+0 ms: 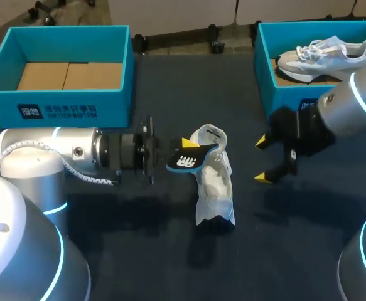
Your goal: Take the shoe out of the shoebox, open the shoe tongue, remove and reinsert the insole, then place the shoe into the shoebox
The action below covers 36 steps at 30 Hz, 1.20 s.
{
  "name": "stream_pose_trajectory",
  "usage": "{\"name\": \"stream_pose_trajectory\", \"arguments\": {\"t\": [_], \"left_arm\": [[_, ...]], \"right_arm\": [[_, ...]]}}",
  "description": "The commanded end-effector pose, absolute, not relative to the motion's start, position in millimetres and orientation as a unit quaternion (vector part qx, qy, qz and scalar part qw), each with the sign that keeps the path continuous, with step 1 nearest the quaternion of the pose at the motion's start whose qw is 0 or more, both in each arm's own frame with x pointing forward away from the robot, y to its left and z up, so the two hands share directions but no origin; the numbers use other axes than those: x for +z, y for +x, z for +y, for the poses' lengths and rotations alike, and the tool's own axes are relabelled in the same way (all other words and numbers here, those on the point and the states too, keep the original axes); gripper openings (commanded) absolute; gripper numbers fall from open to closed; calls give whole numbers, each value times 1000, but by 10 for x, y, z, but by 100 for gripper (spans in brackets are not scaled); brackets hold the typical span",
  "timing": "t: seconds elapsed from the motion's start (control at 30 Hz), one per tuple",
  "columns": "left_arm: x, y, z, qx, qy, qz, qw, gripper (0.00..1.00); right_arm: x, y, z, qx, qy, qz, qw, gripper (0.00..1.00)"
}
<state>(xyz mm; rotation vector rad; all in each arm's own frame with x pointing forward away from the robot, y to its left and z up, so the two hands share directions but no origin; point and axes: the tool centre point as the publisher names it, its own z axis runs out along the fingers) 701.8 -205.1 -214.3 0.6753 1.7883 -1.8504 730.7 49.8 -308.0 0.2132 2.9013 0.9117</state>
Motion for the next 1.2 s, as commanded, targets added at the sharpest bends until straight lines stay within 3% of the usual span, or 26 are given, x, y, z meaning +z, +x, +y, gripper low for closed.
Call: {"name": "stream_pose_trajectory", "arguments": {"t": [0.03, 1.2], "left_arm": [[-2146, 7004, -2052, -675, 246, 653, 239, 0], [-2538, 6867, -2304, -676, 222, 677, 188, 0]], "right_arm": [[-3172, 7345, 543, 285, 62, 955, 57, 100], [-3119, 7383, 465, 231, 40, 968, 85, 100]]}}
